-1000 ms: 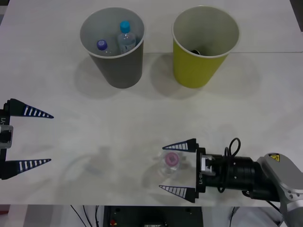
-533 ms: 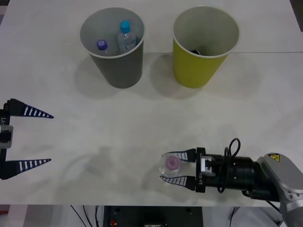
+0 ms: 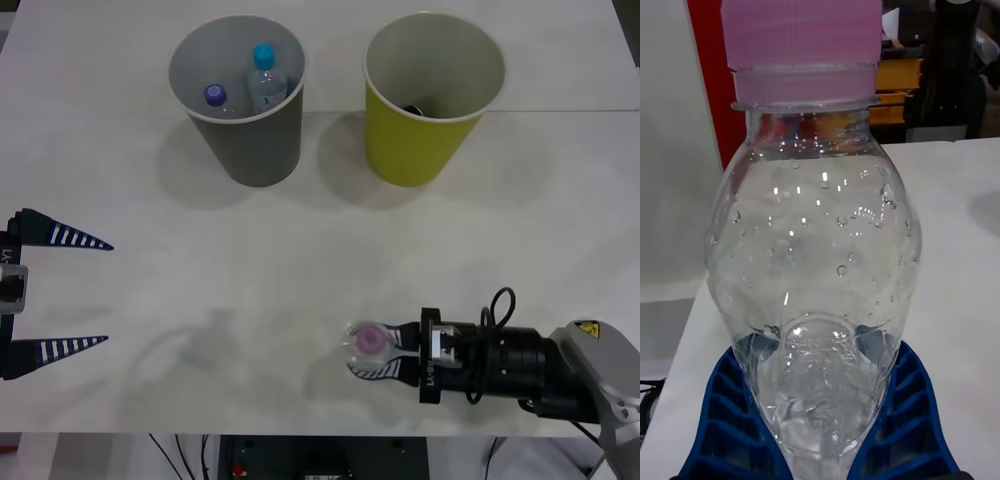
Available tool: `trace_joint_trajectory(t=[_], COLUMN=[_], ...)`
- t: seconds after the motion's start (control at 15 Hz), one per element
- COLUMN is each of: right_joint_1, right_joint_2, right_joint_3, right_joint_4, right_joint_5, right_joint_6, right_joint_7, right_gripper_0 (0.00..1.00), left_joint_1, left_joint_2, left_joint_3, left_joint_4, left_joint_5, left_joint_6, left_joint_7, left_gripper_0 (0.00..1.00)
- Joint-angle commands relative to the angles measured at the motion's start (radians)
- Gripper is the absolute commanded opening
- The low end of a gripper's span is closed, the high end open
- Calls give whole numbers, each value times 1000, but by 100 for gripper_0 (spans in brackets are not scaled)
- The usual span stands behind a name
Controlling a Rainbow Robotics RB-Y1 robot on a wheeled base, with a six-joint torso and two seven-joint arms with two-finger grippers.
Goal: Put the can into the green bin and the plastic bottle into the gray bin
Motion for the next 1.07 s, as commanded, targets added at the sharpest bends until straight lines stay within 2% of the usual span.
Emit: trace_joint_trajectory(t=[0.07,0.2,0.4,0.6,0.93,1.07], right_joint_1=[14,41,107,156,161,156], right_joint_2=[-65,-116,-217,-286,-349,-380], right_joint_3=[-2,-3,-9,-12,-75,-92], right_joint_4=[-103,-216,-436,-605,-763,-838], right_joint_5=[6,49,128,236,417,503], right_joint_6=[38,93,216,322,331,320], right_joint_7=[-138,-261,-526,-795,-1208,-1415], right_gripper_0=[0,0,0,0,0,0], left_joint_1=[0,0,0,0,0,0], left_joint_2=[0,0,0,0,0,0], left_joint_3=[0,0,0,0,0,0], left_joint_4=[0,0,0,0,0,0], left_joint_5=[0,0,0,0,0,0], left_joint_6=[0,0,0,0,0,0], left_joint_7=[0,0,0,0,0,0], left_gripper_0=[100,100,100,100,100,100])
